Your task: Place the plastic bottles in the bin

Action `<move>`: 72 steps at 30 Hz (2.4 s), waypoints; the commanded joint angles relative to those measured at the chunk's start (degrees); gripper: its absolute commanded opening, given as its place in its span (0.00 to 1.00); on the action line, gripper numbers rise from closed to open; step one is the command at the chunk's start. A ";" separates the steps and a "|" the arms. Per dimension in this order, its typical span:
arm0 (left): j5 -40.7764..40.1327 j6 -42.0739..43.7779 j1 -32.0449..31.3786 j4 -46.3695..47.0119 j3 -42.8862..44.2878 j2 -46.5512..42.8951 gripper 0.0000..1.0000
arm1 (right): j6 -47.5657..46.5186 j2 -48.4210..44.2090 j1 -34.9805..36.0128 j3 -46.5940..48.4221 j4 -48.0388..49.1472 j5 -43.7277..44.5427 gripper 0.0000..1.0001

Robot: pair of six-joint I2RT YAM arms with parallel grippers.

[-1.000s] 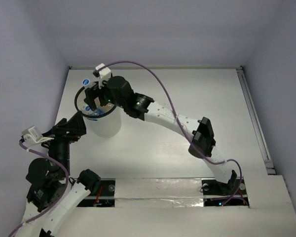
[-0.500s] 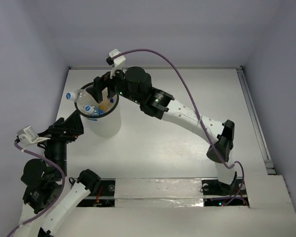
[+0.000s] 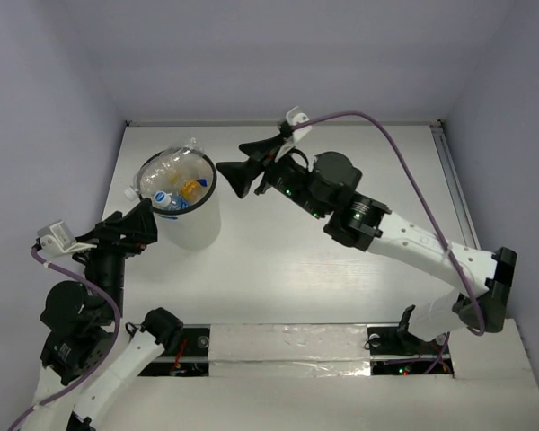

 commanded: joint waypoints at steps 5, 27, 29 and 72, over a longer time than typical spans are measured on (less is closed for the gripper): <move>1.76 -0.69 0.09 0.88 3.15 4.72 0.99 | -0.11 -4.83 0.42 -5.46 5.60 4.38 0.64; -5.97 -8.86 0.09 -5.28 1.58 9.39 0.95 | -5.13 30.48 -10.03 36.80 -16.29 -12.38 0.89; -7.11 -9.65 0.09 -5.28 1.22 10.26 0.95 | -2.84 31.99 -10.74 37.86 -16.90 -18.63 0.82; 1.05 -10.36 0.09 -4.05 2.71 12.29 0.95 | 4.11 7.93 -11.27 -0.96 4.70 -17.16 0.66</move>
